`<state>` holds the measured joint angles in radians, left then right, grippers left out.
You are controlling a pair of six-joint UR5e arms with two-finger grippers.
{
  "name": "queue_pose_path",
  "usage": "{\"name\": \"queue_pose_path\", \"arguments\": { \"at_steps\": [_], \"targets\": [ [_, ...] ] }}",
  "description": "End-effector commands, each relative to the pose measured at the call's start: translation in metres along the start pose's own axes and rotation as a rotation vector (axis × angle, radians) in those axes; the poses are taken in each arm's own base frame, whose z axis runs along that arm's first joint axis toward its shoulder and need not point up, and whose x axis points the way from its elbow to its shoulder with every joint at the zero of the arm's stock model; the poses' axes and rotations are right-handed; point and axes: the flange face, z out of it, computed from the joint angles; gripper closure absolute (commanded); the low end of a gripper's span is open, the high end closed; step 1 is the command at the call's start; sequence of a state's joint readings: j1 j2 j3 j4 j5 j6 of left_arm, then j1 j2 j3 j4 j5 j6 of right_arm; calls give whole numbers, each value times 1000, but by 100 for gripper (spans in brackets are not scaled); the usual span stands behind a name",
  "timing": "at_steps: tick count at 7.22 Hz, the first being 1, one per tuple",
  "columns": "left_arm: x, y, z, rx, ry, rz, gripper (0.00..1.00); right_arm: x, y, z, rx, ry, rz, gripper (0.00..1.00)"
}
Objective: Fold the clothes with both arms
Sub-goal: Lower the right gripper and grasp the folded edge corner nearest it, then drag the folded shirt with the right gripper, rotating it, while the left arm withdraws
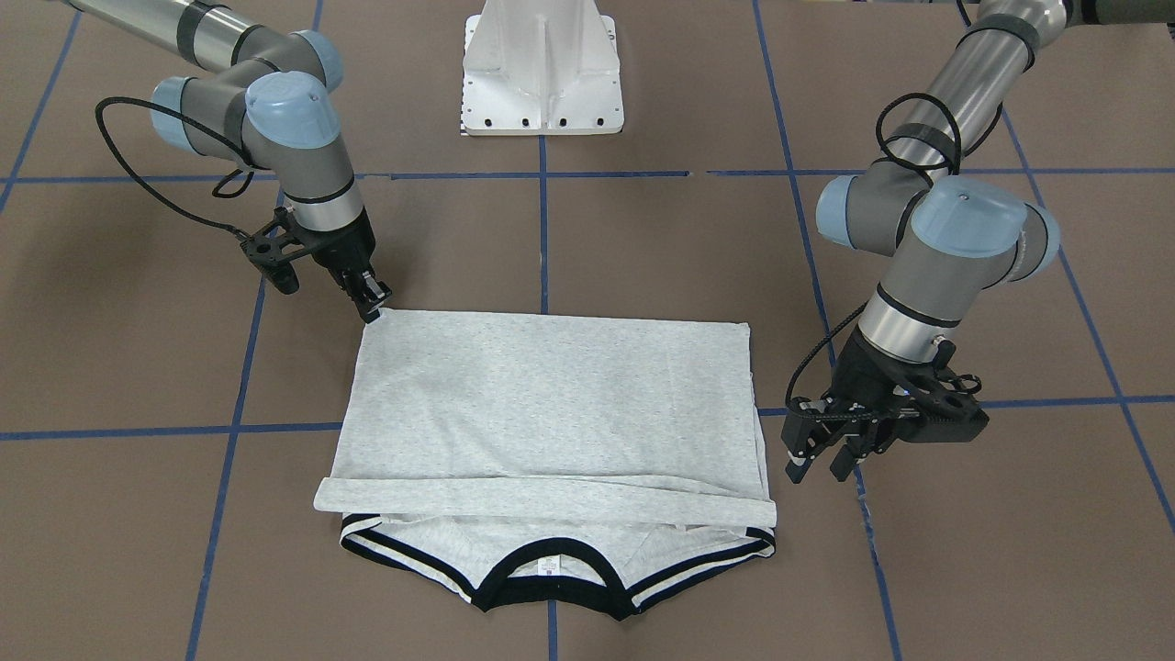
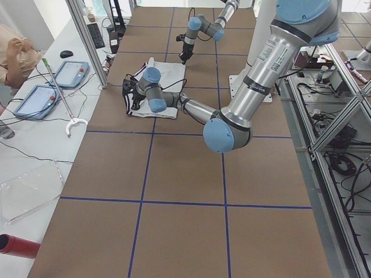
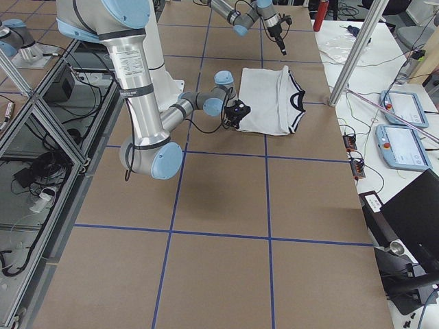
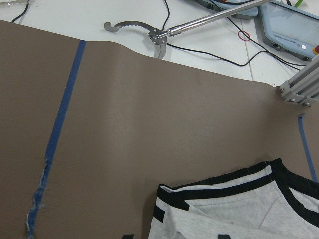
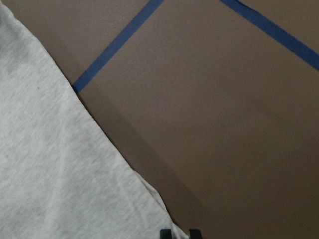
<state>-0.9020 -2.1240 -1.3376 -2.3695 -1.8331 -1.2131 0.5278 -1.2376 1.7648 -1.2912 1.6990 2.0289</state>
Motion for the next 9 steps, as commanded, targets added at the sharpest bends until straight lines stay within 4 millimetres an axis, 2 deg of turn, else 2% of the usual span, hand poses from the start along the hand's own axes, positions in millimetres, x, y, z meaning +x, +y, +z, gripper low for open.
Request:
{"name": "queue_pose_path", "arguments": {
  "at_steps": [1, 2, 3, 4, 5, 6, 7, 8, 9],
  "targets": [
    [-2, 2, 1, -3, -3, -1, 36, 1, 0, -9, -8, -7, 0, 100],
    [2, 1, -3, 1, 7, -2, 36, 7, 1, -23, -28, -17, -2, 100],
    [11, 3, -22, 11, 39, 3, 36, 34, -4, -48, -72, -10, 1, 100],
    [11, 22, -49, -30, 89, 4, 36, 59, -9, -74, -102, -3, 7, 100],
    [11, 40, -78, -112, 148, -30, 27, 76, 11, -95, -166, 67, -2, 100],
    [24, 55, -117, -151, 222, -35, 0, 92, 52, -118, -219, 131, -54, 100],
    [22, 76, -154, -224, 279, -26, 0, 114, 93, -136, -259, 213, -114, 100],
    [34, 88, -186, -287, 343, -8, 0, 133, 122, -139, -322, 294, -156, 100],
    [23, 106, -204, -330, 333, -129, 0, 157, 141, -148, -407, 374, -185, 100]
  ]
}}
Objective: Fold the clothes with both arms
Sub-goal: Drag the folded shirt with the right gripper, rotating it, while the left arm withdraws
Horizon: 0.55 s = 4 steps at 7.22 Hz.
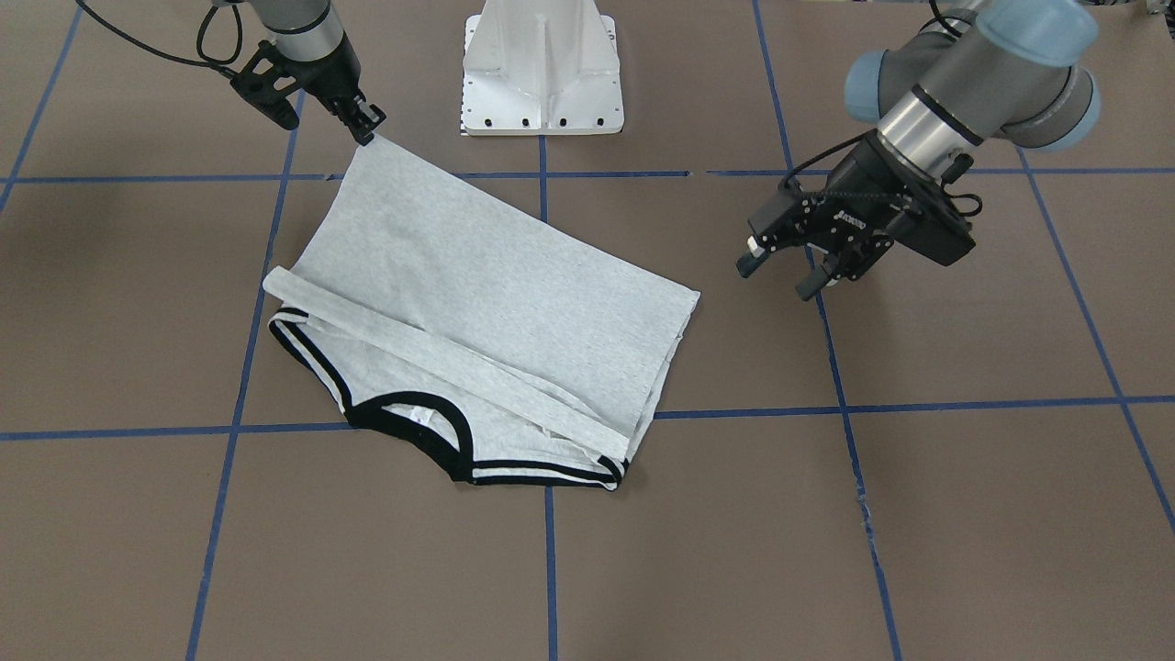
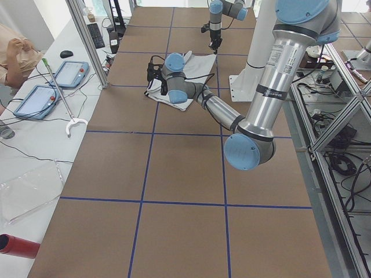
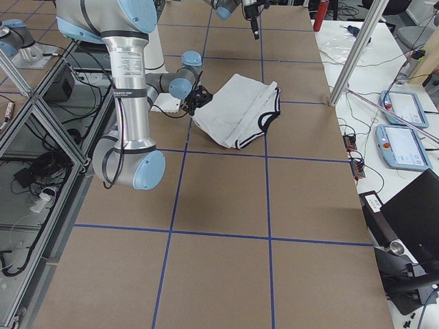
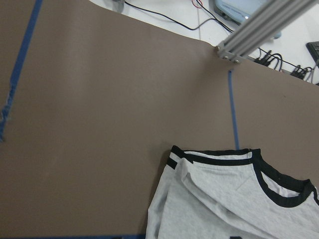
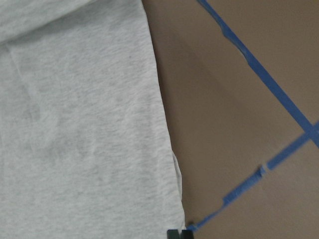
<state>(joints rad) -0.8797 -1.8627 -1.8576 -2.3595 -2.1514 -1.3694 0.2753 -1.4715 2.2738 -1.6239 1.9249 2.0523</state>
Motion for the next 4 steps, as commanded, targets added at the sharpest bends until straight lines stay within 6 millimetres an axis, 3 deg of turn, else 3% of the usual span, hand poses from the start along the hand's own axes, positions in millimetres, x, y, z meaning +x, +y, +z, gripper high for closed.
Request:
{"name": "queue_pose_path", "arguments": {
  "at_steps": [1, 3, 4],
  "targets": [
    [14, 42, -32, -83, 51, -92, 1, 51, 58, 10, -144, 161, -90, 100],
    [17, 75, 1, -161, -8, -134, 1, 81, 96, 26, -190, 242, -157, 100],
    [16, 87, 17, -173, -50, -184, 1, 85, 106, 30, -191, 255, -135, 3]
  ]
}}
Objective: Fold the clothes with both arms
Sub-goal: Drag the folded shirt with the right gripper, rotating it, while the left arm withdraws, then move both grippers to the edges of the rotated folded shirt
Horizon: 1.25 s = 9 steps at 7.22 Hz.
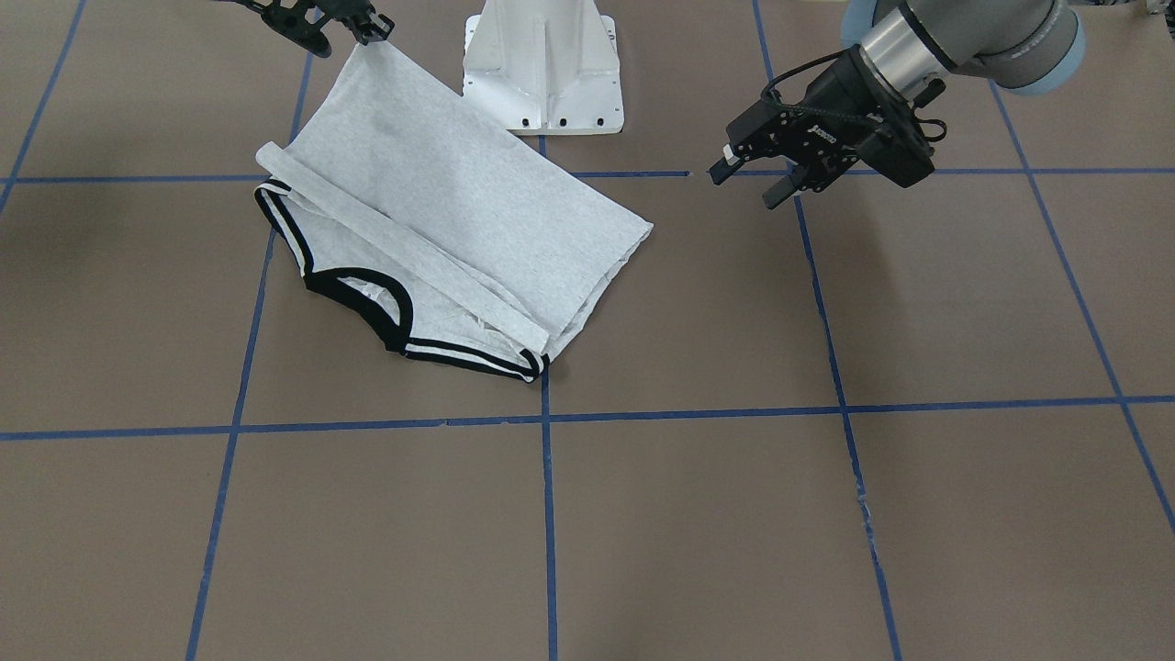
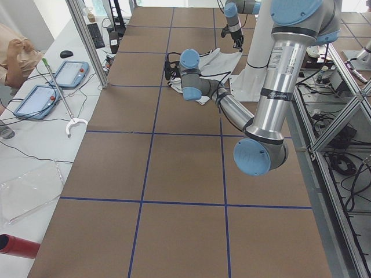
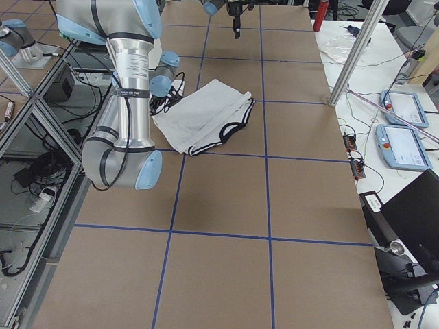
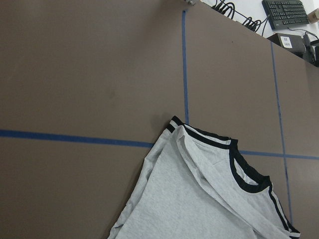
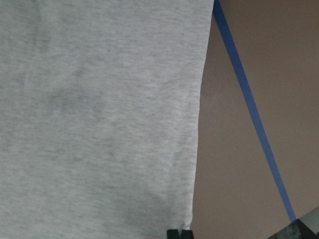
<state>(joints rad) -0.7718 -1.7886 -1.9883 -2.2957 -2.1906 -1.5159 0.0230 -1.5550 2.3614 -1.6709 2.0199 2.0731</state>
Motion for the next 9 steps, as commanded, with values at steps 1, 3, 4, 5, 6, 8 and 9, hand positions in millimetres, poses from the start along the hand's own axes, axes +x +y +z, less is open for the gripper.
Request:
{"name": "queue_pose_path", "arguments": {
  "at_steps": [1, 3, 4, 5, 6, 8, 9],
  "targets": [
    [-1, 28, 35, -26, -56, -87, 1, 6, 18, 13, -14, 30, 36, 0],
    [-5, 68, 83, -39, -133, -188, 2, -39, -25, -53, 26, -162, 135, 0],
    [0, 98, 119, -10, -201, -222, 3, -66, -69, -88, 83, -258, 210, 0],
    [3, 107, 129, -23, -230, -232, 3, -91, -118, -119, 150, -330, 260, 0],
    [-1, 121, 138, -41, -267, -270, 4, -96, -154, -155, 222, -383, 200, 0],
    [-3, 153, 180, -71, -320, -305, 11, -91, -200, -183, 320, -401, 145, 0],
    [-1, 147, 190, -27, -321, -300, 16, -93, -212, -180, 376, -392, 126, 0]
  ]
}}
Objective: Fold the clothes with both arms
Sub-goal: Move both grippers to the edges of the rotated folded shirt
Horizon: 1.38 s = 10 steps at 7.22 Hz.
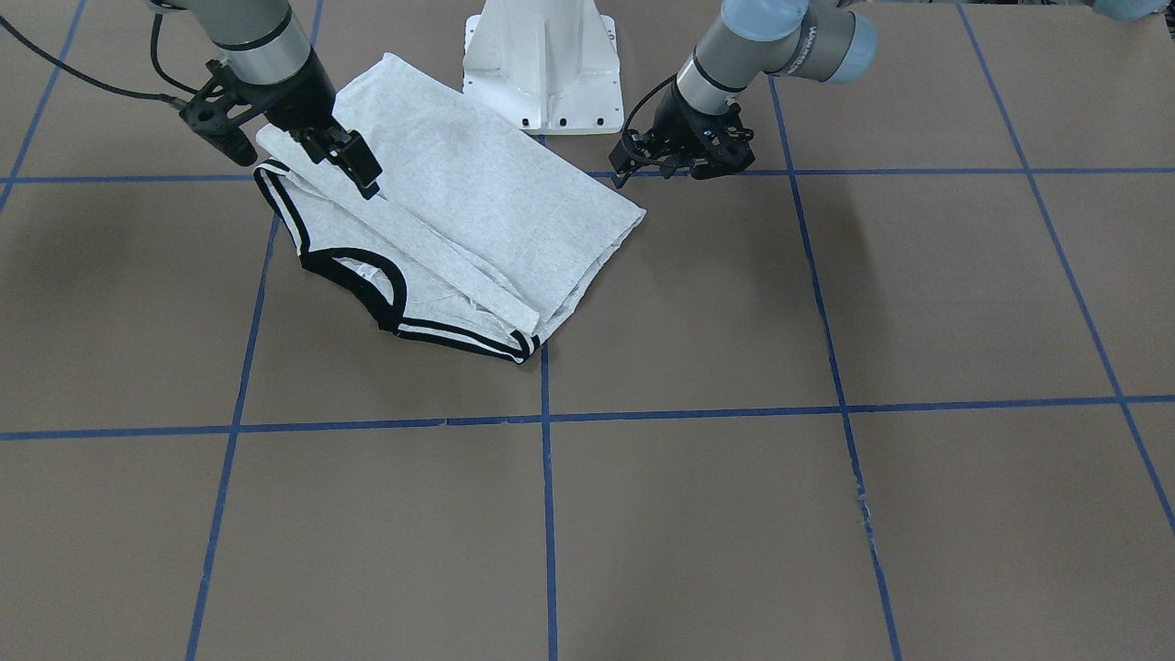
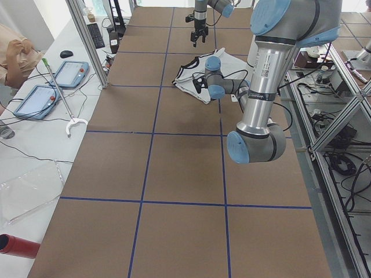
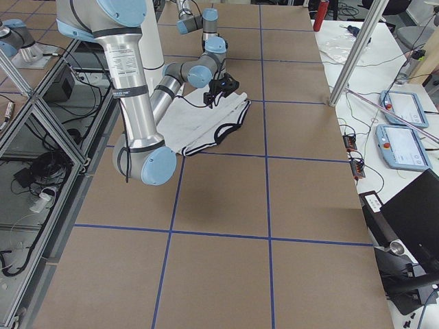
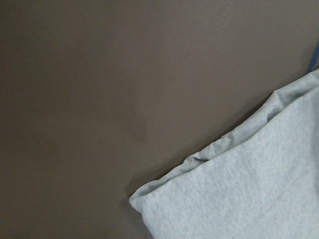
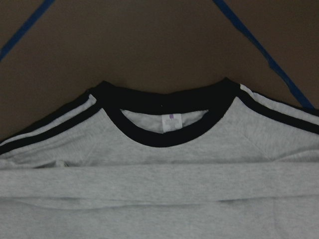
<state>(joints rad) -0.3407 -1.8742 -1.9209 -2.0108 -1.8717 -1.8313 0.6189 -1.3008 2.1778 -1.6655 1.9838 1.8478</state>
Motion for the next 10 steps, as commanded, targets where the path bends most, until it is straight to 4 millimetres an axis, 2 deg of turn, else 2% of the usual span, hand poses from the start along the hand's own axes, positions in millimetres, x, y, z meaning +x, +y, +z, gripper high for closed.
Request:
{"name": "queue_pose_path", "arguments": {
  "at_steps": [1, 2, 4, 6, 7, 8, 9, 10],
  "targets": [
    [9, 1, 17, 36, -4, -5, 22, -5, -25, 6, 88, -8, -38, 0],
    [10, 0, 18, 49, 0, -5, 25, -5, -27, 11, 92, 0, -34, 0],
    [4, -8, 33, 71, -27, -11, 31, -8, -27, 12, 94, -2, -37, 0],
    [1, -10, 40, 74, -42, -16, 44, -11, -29, 16, 96, 5, -34, 0],
    [1, -11, 40, 75, -43, -17, 64, -11, -30, 18, 97, 9, -32, 0],
    [0, -13, 40, 79, -46, -20, 97, -12, -30, 21, 97, 14, -30, 0],
    [-4, -19, 42, 92, -74, -19, 100, -11, -31, 22, 100, 16, -28, 0],
    [-4, -31, 36, 115, -93, -34, 100, -12, -32, 26, 99, 22, -25, 0]
  ]
}}
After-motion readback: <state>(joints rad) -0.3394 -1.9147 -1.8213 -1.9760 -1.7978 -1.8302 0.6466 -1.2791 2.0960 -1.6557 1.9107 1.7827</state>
